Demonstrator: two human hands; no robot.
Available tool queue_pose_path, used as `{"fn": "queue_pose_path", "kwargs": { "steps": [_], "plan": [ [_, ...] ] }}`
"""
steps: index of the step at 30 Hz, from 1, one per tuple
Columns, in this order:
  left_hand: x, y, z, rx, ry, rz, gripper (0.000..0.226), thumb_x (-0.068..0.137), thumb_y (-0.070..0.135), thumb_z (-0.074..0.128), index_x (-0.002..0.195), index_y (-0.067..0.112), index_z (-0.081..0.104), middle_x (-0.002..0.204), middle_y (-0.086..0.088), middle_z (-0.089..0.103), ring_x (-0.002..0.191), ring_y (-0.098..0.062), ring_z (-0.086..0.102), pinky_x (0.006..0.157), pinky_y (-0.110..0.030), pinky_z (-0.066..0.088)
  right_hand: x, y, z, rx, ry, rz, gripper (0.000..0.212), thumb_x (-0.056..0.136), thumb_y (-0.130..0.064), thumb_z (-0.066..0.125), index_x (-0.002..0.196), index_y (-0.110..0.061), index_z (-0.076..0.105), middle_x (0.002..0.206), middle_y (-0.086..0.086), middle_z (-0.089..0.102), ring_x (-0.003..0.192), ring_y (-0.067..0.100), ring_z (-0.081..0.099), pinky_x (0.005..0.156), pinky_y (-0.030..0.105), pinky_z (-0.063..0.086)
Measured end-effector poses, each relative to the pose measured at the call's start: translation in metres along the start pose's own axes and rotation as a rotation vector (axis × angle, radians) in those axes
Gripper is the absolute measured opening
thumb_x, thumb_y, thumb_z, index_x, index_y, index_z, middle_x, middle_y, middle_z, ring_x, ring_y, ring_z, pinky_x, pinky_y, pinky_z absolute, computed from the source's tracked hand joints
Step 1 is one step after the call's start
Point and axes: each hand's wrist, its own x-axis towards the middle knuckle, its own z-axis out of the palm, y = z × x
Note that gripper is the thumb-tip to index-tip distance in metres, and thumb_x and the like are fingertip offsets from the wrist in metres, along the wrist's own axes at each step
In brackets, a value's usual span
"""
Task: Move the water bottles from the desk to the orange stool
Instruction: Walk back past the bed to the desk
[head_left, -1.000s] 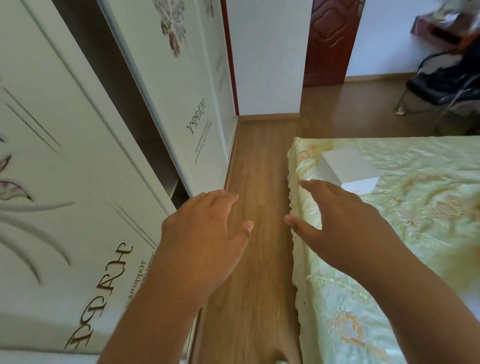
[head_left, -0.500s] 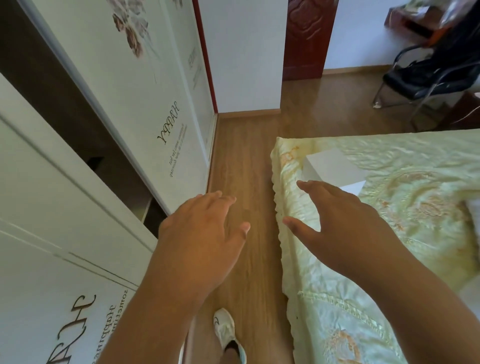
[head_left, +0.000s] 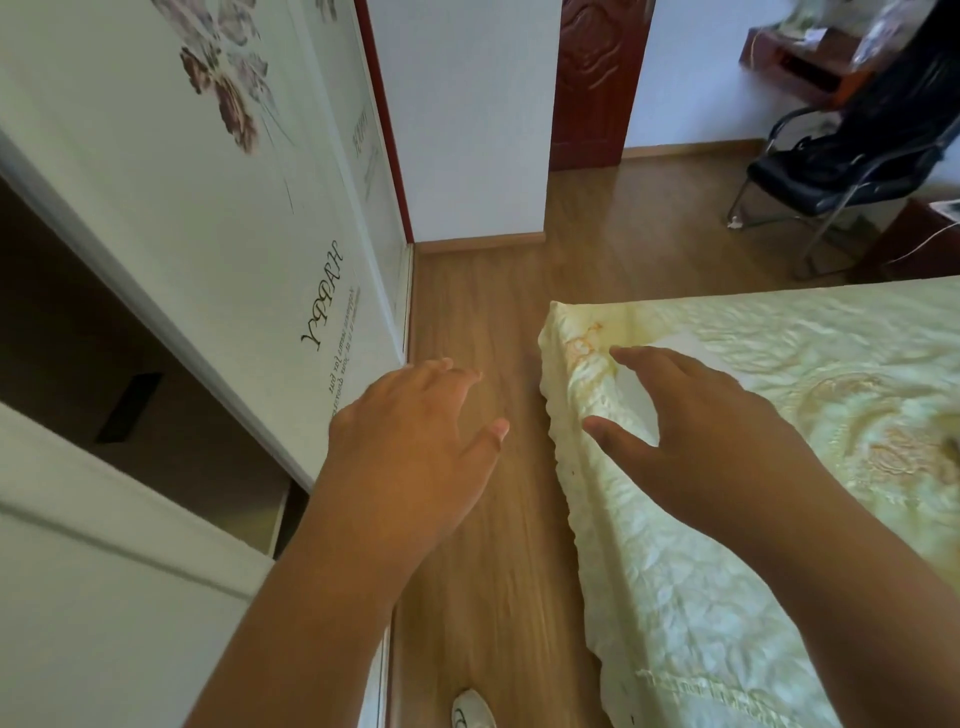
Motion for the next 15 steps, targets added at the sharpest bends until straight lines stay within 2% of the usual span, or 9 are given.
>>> {"fn": "queue_pose_path", "kwargs": {
  "steps": [7,15],
  "plan": [
    [0.069,-0.028,-0.008,-0.001,-0.015,0.001,0.059,0.098,0.067,0.04,0.151,0.044,0.031,0.161,0.016,0.031,0.148,-0.013,0.029,0.116,-0.044,0.031,0.062,-0.022,0.009,0.02,-0.031,0.036,0.074,0.089,-0.07,0.044,0.153,-0.038,0.026,0.159,-0.015,0.033,0.142,0.015,0.039,0.113,0.042,0.036],
    [0.152,-0.013,-0.003,-0.018,-0.018,-0.01,0.059,0.098,0.065,0.04,0.152,0.042,0.033,0.161,0.016,0.032,0.148,-0.013,0.03,0.116,-0.044,0.031,0.15,0.003,0.009,0.049,-0.03,0.033,0.073,0.089,-0.07,0.046,0.153,-0.039,0.027,0.159,-0.015,0.033,0.142,0.015,0.04,0.113,0.041,0.035]
  ]
}}
